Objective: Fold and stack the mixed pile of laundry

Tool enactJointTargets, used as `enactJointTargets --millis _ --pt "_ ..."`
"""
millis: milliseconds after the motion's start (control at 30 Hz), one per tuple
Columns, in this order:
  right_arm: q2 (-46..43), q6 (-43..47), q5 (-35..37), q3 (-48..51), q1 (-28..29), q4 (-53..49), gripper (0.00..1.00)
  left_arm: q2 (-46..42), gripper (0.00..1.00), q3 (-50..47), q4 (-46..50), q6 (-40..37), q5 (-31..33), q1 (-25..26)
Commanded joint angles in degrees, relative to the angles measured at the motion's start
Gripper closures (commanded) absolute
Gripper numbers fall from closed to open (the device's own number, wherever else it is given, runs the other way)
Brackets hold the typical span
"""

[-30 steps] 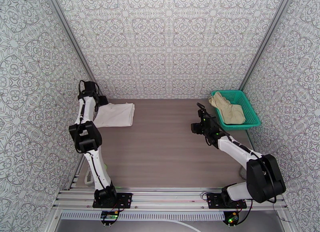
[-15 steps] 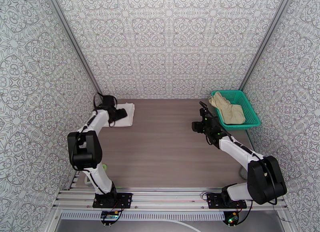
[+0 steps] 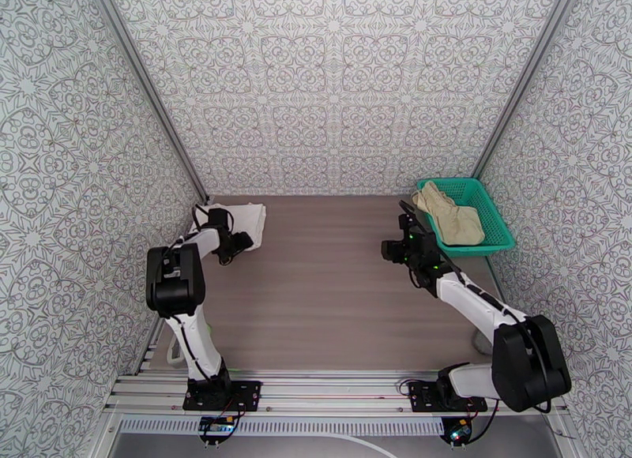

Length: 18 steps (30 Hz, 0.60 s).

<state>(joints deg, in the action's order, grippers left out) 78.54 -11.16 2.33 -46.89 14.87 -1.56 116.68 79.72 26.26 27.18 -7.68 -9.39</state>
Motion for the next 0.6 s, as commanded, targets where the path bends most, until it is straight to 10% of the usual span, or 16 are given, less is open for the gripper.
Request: enactJointTargets --millis 0,567 --pt "-1.72 -0.43 -0.53 1.12 -0.73 -0.34 0.29 3.38 0.25 4.19 -0.34 -1.61 -0.53 -1.84" --pt "-2.69 -1.41 -0.66 0.78 -1.26 -0.68 0.28 -4.08 0.24 7.37 3.67 -5.88 -2.13 0.69"
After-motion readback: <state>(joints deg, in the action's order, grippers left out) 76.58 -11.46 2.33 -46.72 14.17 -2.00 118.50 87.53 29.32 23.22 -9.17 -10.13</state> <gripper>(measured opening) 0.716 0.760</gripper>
